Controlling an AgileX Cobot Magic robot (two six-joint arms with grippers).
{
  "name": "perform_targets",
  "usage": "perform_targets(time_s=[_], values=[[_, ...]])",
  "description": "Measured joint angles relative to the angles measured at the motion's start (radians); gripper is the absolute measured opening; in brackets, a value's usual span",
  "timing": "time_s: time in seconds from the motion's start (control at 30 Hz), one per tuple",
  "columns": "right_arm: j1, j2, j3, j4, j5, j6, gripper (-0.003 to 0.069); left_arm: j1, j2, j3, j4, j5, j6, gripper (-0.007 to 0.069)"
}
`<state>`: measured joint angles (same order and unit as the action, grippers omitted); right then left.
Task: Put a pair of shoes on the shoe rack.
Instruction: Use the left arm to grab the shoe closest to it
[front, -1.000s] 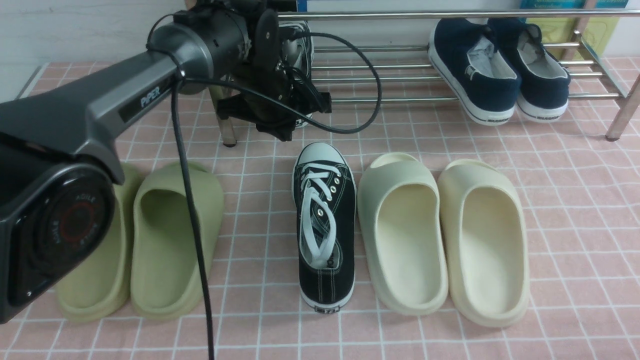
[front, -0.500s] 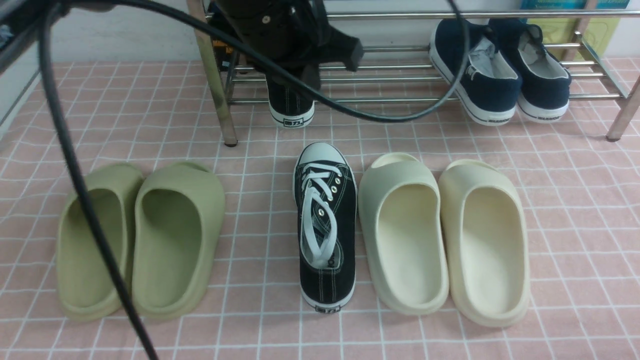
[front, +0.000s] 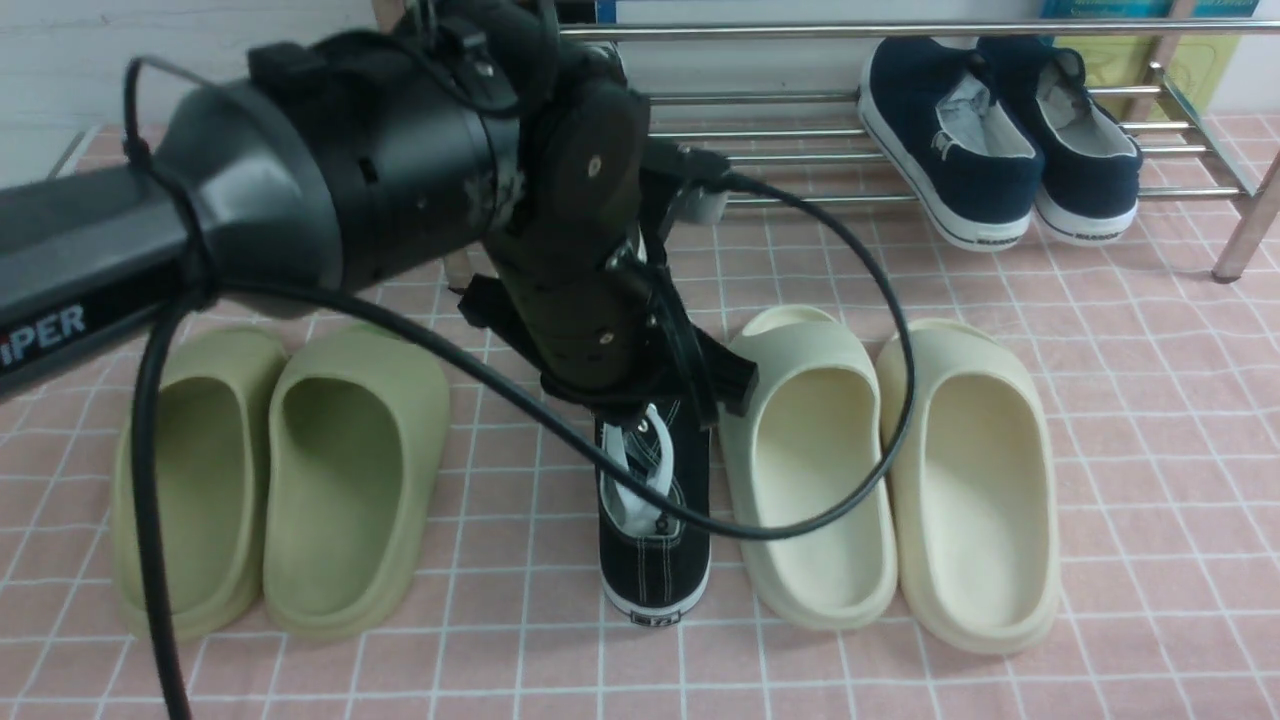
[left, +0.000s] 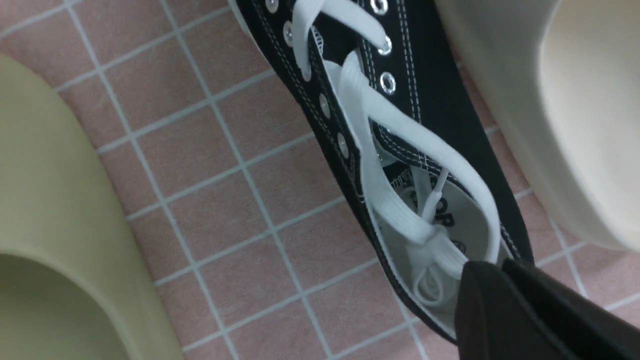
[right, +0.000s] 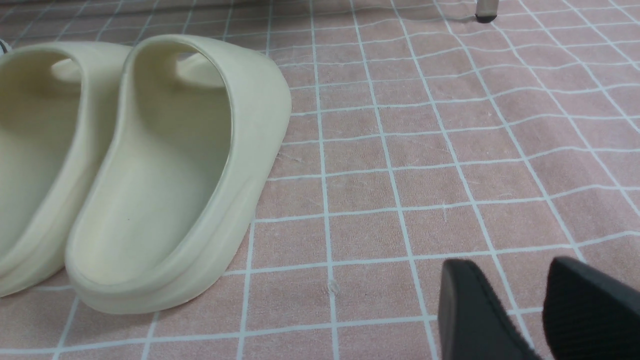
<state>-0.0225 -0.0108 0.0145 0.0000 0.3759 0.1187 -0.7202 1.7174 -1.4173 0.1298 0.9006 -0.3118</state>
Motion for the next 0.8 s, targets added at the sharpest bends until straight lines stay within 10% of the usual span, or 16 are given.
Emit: perform_targets(time_s=[0.47,0.7,0.8], values=[[0.0,0.0,0.0,0.0,0.0,0.0,0.0237,0.0,0.073,0.025,0.099,-0.125,-0.21,0.054],[0.0,0.0,0.0,0.0,0.0,0.0,0.0237,0.0,0.199,0.025,0.145,-0.151,-0.255,0.0444],[0.0,0.0,0.0,0.0,0.0,0.0,0.0237,0.0,0.227,0.025,0.167,-0.172,-0.313,0.0245]])
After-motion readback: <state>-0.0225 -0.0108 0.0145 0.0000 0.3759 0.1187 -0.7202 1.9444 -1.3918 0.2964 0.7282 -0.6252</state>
